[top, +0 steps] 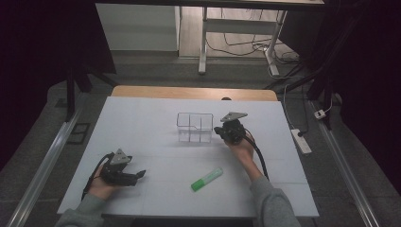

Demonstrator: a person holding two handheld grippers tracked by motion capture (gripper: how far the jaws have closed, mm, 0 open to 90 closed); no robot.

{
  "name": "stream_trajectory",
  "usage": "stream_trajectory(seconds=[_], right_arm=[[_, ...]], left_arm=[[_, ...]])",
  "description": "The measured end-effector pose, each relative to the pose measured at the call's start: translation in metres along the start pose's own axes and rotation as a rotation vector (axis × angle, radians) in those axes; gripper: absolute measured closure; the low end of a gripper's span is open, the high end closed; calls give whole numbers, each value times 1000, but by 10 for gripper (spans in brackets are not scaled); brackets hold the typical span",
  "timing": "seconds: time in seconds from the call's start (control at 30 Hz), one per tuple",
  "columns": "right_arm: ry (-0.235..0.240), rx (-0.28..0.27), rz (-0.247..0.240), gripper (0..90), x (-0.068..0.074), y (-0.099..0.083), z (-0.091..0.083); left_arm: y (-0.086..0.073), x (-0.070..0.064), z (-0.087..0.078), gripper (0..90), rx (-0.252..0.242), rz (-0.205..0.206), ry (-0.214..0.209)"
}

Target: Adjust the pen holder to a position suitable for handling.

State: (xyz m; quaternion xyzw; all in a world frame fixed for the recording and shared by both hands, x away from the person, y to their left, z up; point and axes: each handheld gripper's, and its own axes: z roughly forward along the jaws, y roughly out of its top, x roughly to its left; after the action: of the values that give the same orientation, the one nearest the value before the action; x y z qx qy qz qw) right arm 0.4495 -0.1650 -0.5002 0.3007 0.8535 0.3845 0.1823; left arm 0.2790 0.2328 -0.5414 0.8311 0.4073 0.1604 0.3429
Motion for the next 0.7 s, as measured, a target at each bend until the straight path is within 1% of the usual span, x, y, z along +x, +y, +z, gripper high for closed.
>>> stream_trajectory(seconds=[0.03, 0.1, 0.23, 0.33, 0.4, 0.43, 0.5, 0.57, 0.63, 0.7], right_arm=[[0, -4, -3, 900, 0, 0, -2], [13, -16, 0, 900, 1, 0, -7], [32, -41, -28, 900, 6, 0, -20], [50, -50, -36, 900, 9, -3, -29], [59, -42, -50, 898, 10, -5, -35], [65, -49, -57, 881, 10, -7, -37], [91, -52, -51, 813, 10, -9, -42], [94, -55, -46, 717, 9, -11, -45], [109, -53, -42, 643, 8, -13, -48], [110, -43, -43, 583, 7, -14, -51]], left_arm=[[0, 0, 0, 199, -1, 1, 1], [0, 0, 0, 199, -1, 1, 0], [0, 0, -1, 200, -6, 6, 1], [0, -1, -1, 200, -8, 8, 1], [0, 0, -1, 200, -9, 9, 2], [0, -1, -1, 201, -10, 10, 3], [0, -1, -1, 201, -15, 13, 4], [0, -1, -1, 201, -16, 15, 3], [0, -1, -1, 201, -17, 17, 3], [0, -1, -1, 200, -18, 19, 3]])
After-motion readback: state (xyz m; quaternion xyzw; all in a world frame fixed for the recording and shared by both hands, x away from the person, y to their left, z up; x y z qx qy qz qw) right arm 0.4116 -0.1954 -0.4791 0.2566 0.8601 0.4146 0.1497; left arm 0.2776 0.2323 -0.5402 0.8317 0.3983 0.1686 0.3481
